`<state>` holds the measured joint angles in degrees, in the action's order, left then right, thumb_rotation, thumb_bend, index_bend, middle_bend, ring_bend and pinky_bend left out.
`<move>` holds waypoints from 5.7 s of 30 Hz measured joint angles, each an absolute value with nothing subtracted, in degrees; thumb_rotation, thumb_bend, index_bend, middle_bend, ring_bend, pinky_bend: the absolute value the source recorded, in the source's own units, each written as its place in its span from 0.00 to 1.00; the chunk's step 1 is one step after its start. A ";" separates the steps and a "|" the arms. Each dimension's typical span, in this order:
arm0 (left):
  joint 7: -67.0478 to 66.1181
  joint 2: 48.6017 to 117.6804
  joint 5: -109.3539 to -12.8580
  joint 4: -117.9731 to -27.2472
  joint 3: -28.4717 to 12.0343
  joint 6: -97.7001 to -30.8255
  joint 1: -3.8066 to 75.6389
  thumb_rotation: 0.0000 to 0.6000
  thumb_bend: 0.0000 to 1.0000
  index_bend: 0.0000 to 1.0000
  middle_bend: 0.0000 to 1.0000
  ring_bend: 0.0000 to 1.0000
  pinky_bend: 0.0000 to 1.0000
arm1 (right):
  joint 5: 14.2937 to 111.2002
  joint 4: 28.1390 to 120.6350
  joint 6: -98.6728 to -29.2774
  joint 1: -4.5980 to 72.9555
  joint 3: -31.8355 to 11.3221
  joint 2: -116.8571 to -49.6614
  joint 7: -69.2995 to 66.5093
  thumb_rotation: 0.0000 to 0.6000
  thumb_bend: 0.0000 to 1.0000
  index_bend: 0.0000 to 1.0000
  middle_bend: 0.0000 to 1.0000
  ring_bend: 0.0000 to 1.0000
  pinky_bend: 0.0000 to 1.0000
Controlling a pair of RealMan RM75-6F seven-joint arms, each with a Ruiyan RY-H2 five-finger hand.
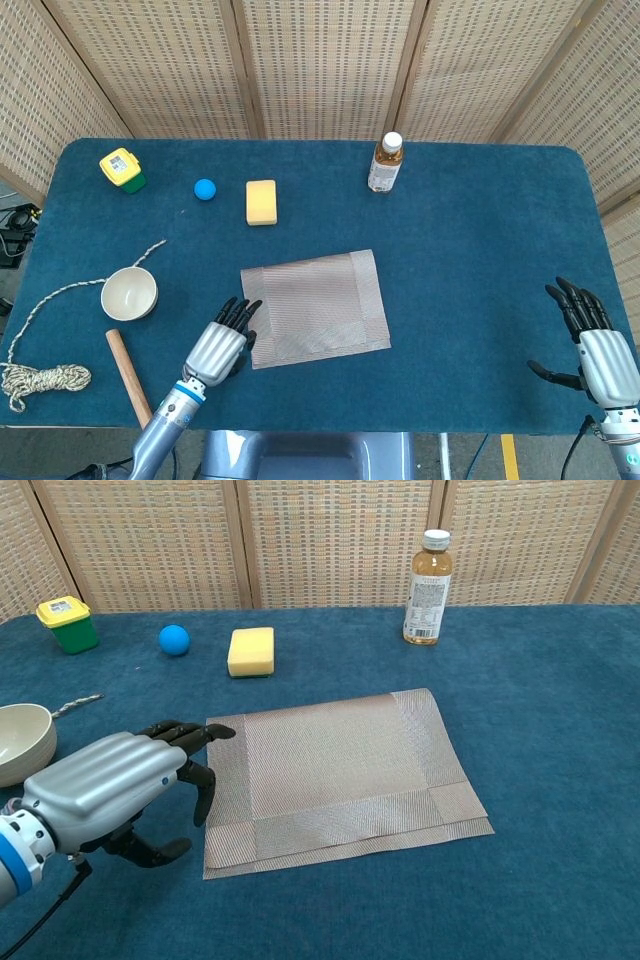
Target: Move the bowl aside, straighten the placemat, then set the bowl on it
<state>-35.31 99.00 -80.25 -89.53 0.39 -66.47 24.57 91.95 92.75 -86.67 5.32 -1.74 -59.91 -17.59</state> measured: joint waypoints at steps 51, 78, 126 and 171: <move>-36.15 104.14 -76.57 -84.98 0.71 -64.25 24.69 1.00 0.42 0.52 0.00 0.00 0.00 | 92.18 92.83 -87.08 5.16 -1.75 -59.85 -17.91 1.00 0.15 0.00 0.00 0.00 0.00; -37.52 105.84 -75.66 -83.57 0.23 -63.98 25.51 1.00 0.51 0.57 0.00 0.00 0.00 | 92.52 92.98 -87.33 5.08 -1.63 -59.59 -18.38 1.00 0.15 0.00 0.00 0.00 0.00; -38.77 92.38 -61.74 -89.30 -21.80 -61.56 38.21 1.00 0.51 0.54 0.00 0.00 0.00 | 88.66 92.05 -83.01 6.51 -2.48 -60.74 -15.41 1.00 0.15 0.00 0.00 0.00 0.00; -22.88 84.31 -59.63 -80.97 -17.89 -65.99 38.86 1.00 0.13 0.04 0.00 0.00 0.00 | 91.37 93.36 -82.46 6.59 -0.48 -62.24 -10.16 1.00 0.14 0.00 0.00 0.00 0.00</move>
<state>-22.88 84.31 -59.63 -80.97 -17.89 -65.99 38.86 91.37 93.36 -82.46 6.59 -0.48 -62.24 -10.16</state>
